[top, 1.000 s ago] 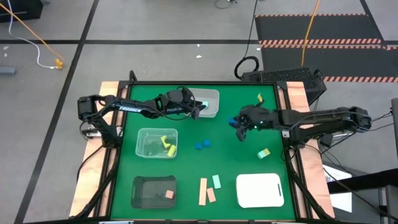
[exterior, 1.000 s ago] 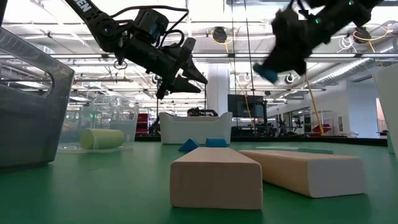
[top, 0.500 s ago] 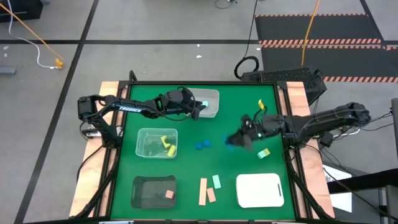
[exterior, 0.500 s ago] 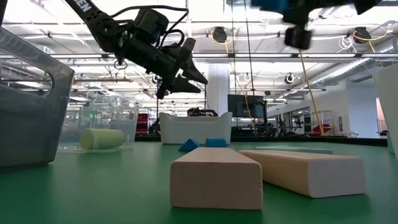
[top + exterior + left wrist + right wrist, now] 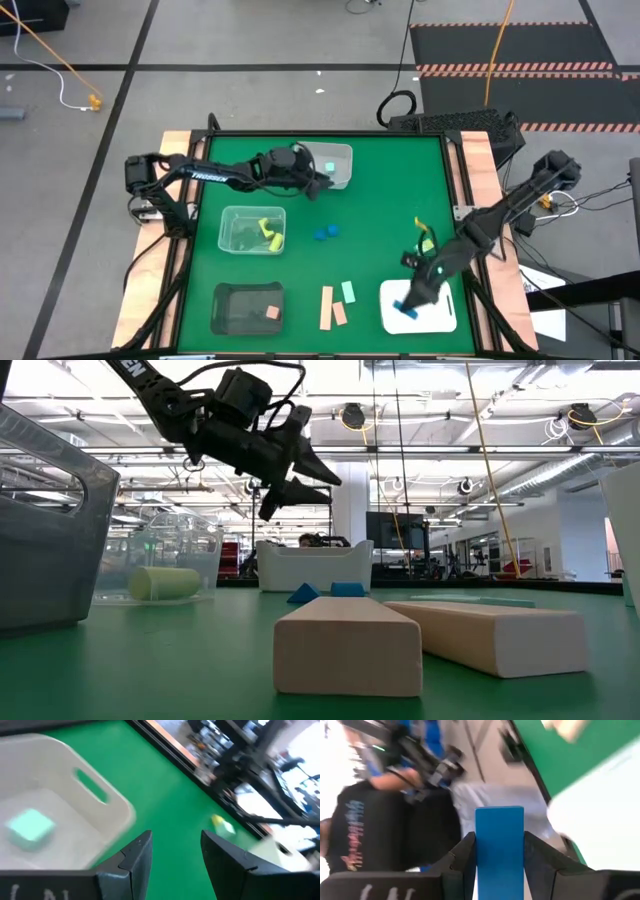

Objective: Sort & place blocks by color
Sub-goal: Put the right blue rectangular block into the bottom white bin, then put the left blue triangle block into the bottom white bin

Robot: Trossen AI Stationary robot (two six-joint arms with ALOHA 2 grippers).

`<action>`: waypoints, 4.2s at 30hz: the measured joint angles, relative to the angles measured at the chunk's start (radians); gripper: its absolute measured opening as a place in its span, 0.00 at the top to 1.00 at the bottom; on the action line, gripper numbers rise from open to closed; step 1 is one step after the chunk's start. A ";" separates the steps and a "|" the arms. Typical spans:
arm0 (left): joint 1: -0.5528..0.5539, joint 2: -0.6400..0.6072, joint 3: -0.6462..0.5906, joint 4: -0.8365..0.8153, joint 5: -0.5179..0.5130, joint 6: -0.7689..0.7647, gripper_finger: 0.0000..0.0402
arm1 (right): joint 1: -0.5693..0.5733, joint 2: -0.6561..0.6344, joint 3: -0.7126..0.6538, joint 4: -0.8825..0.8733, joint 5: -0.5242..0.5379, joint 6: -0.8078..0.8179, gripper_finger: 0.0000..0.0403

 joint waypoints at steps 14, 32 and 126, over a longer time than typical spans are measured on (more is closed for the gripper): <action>-0.217 0.000 0.000 -0.081 0.049 0.174 0.58 | 0.110 0.054 0.000 -0.222 0.000 0.114 0.57; -0.387 0.000 0.000 -0.319 -0.258 0.638 0.55 | 0.107 0.053 0.000 -0.296 0.006 0.057 0.33; -0.456 -0.171 0.080 0.000 -0.661 0.914 0.67 | -0.619 0.181 0.002 0.547 0.263 -0.362 0.31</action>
